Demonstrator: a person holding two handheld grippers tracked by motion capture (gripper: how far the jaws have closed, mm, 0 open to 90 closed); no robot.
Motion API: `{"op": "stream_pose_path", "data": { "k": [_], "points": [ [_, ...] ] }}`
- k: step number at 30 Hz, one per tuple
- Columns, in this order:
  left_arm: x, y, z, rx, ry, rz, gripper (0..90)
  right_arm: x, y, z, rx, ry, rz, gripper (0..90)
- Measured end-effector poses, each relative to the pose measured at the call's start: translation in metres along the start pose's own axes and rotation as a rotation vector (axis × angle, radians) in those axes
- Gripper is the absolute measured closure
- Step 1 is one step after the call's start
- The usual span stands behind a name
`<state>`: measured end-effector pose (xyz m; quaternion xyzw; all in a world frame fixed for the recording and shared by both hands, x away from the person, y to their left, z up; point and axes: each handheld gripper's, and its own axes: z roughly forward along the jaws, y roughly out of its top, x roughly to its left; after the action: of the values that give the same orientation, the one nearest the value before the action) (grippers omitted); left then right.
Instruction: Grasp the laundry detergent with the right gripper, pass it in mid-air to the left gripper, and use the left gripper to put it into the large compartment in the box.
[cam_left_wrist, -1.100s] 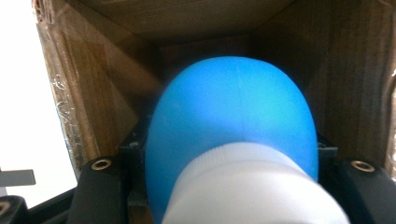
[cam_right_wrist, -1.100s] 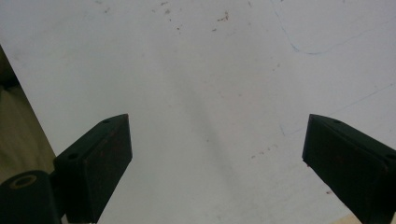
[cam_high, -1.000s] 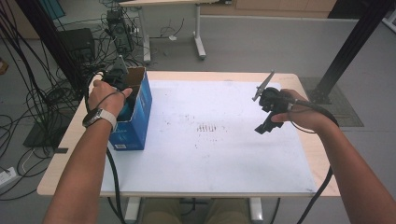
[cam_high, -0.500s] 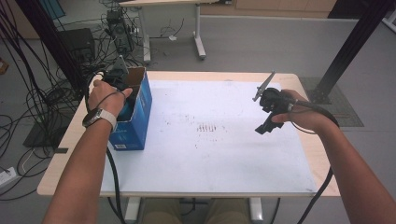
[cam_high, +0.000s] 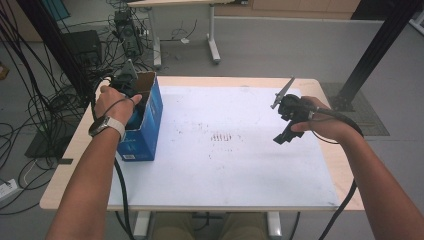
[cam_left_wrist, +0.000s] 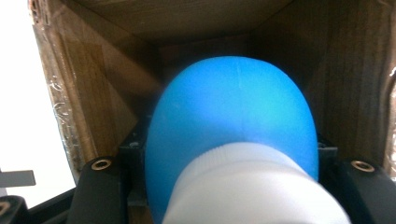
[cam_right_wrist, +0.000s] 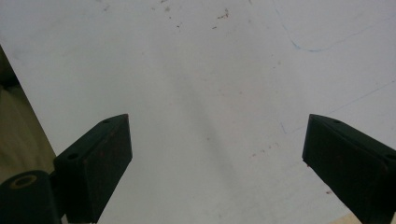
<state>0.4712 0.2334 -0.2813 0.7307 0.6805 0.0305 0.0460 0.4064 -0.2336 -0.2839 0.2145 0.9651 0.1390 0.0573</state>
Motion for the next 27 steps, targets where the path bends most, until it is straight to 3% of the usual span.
{"op": "stream_pose_path", "data": {
  "k": [27],
  "points": [
    [-0.0007, 0.0006, 0.0007, 0.003, -0.007, 0.004, 38.0, 0.0005, -0.0008, 0.0004, -0.002, 0.001, 0.001, 8.1]
  ]
}}
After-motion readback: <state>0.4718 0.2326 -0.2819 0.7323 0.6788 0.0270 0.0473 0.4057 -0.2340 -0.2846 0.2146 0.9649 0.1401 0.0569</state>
